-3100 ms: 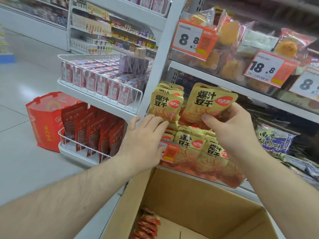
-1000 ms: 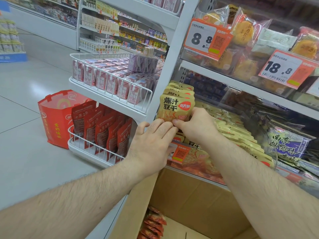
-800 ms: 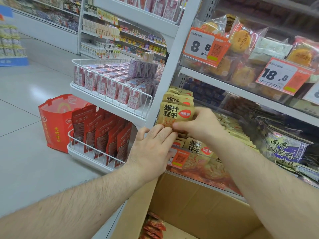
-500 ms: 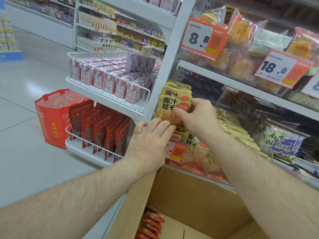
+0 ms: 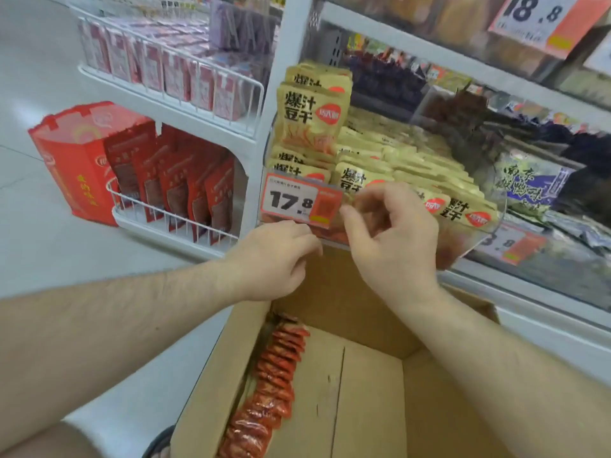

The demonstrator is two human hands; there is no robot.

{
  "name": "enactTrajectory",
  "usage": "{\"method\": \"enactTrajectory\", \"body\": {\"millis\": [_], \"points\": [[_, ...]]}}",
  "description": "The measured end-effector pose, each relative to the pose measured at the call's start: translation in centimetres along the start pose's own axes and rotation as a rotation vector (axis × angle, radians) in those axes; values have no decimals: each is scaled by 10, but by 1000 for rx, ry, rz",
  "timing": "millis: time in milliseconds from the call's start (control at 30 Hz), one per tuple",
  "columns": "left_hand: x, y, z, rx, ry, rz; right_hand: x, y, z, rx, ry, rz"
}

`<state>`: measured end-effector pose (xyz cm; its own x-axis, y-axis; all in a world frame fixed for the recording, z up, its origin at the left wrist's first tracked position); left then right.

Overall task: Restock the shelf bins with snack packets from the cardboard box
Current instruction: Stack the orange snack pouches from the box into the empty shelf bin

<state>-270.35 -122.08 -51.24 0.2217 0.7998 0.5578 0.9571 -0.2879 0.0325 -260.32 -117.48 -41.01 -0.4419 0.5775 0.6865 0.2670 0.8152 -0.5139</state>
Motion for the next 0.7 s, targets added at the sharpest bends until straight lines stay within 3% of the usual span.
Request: {"method": "enactTrajectory", "body": {"millis": [67, 200, 300, 400, 467, 567, 700], "points": [[-15, -5, 27, -84, -161, -97, -47, 52, 25, -5, -134, 164], [-31, 0, 61, -170, -387, -184, -158, 187, 102, -214, -576, 764], [-35, 5, 78, -199, -474, -189, -226, 238, 141, -328, -801, 967], [-33, 5, 85, -198, -496, -197, -257, 272, 167, -324, -794, 1158], [-31, 3, 87, -207, -481, -203, -265, 295, 178, -261, -667, 1348], [-34, -5, 88, -228, -428, -227, -286, 321, 205, 30, -503, 1739], [-31, -3, 89, -176, -366, -159, -297, 329, 251, 215, -678, 1878]]}}
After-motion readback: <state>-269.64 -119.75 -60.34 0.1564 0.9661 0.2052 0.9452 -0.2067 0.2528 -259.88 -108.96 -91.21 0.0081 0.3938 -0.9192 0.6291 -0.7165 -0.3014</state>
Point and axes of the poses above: each hand's wrist, its own x-axis towards the middle knuckle, its own z-axis out of the palm, y = z × x, the point moved 10 cm from there along x, towards the middle knuckle, and after that the axes turned 13 degrees about z, right-handed, at the moved point
